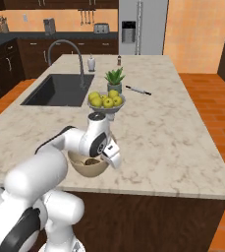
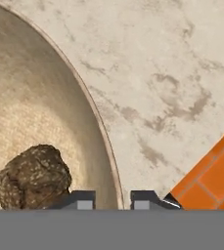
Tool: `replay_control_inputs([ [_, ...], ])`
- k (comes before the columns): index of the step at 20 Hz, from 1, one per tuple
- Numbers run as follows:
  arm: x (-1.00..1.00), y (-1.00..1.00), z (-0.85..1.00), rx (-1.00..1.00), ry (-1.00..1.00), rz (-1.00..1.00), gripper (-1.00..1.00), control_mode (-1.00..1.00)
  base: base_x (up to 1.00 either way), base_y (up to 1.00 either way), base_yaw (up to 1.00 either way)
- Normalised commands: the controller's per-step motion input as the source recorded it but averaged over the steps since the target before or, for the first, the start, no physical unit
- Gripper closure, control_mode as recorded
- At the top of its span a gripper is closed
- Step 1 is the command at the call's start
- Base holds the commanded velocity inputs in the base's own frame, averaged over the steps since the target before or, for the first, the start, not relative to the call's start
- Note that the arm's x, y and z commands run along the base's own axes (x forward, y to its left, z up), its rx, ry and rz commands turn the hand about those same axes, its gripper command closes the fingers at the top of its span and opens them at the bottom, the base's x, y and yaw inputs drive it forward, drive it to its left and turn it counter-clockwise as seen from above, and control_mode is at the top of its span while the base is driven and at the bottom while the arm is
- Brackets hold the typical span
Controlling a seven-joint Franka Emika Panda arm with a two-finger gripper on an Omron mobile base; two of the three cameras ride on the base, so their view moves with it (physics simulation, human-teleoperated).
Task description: Open the cabinet, pick up the bread from the cabinet and place it in the basket. Then move the basket to the dining counter.
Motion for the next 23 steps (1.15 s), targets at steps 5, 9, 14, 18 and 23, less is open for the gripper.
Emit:
replay_control_inputs([
  [5,-0.11,-0.04,0.95,0.00,0.17,0.00,-1.00,-1.00,0.00,0.00,0.00],
  [9,-0.73,0.48,0.99,0.00,0.01,0.11,-1.00,-1.00,0.00,0.00,0.00],
  [14,-0.89,1.00,0.77,-0.18,-0.09,0.24,-1.00,-1.00,0.00,0.00,0.00],
  [18,-0.55,1.00,0.78,-0.19,0.01,0.26,-1.00,-1.00,0.00,0.00,0.00],
  [23,-0.31,1.00,0.28,-0.11,0.11,0.26,-1.00,-1.00,0.00,0.00,0.00],
])
